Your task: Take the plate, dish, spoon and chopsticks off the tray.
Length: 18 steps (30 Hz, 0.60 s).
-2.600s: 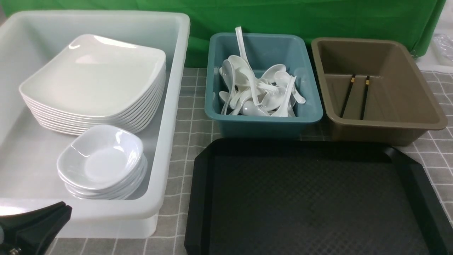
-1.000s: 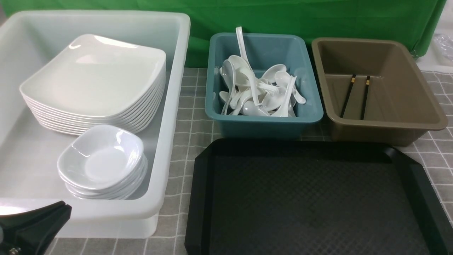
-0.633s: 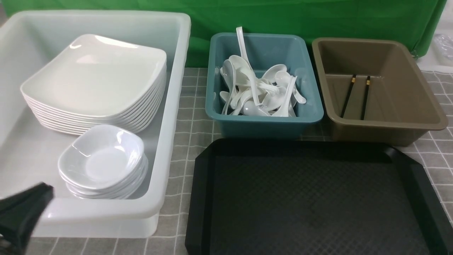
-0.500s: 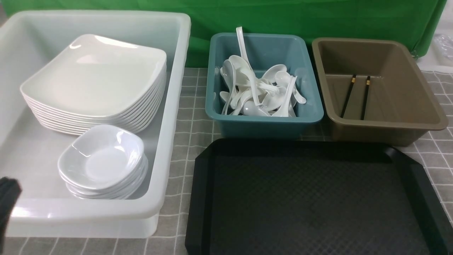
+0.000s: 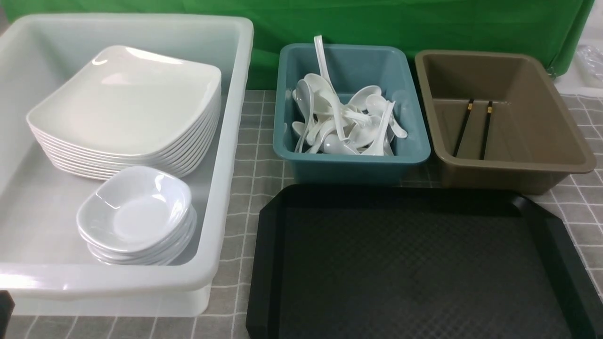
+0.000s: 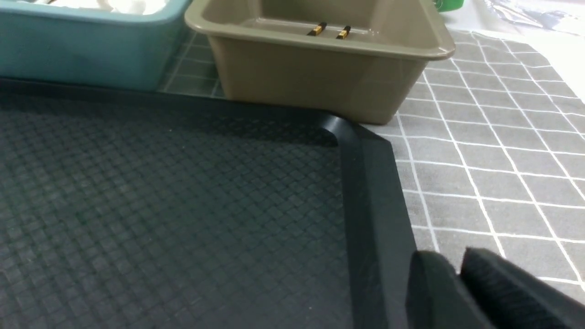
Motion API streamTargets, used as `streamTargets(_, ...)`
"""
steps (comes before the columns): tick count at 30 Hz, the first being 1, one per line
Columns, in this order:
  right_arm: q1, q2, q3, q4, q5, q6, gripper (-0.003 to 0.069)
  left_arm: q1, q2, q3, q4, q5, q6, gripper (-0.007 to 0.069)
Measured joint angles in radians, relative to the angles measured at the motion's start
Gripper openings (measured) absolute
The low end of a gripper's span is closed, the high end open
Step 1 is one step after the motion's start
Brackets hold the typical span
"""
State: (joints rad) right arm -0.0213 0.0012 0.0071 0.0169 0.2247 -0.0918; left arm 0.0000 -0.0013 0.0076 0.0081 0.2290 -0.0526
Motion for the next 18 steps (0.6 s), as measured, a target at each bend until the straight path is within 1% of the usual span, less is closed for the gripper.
streamTargets(18, 0.000, 0.000, 0.000, 0.000, 0.000, -0.001, 0.0178, 0.008, 0.000, 0.000, 0.000, -0.010, 0.003, 0.0011)
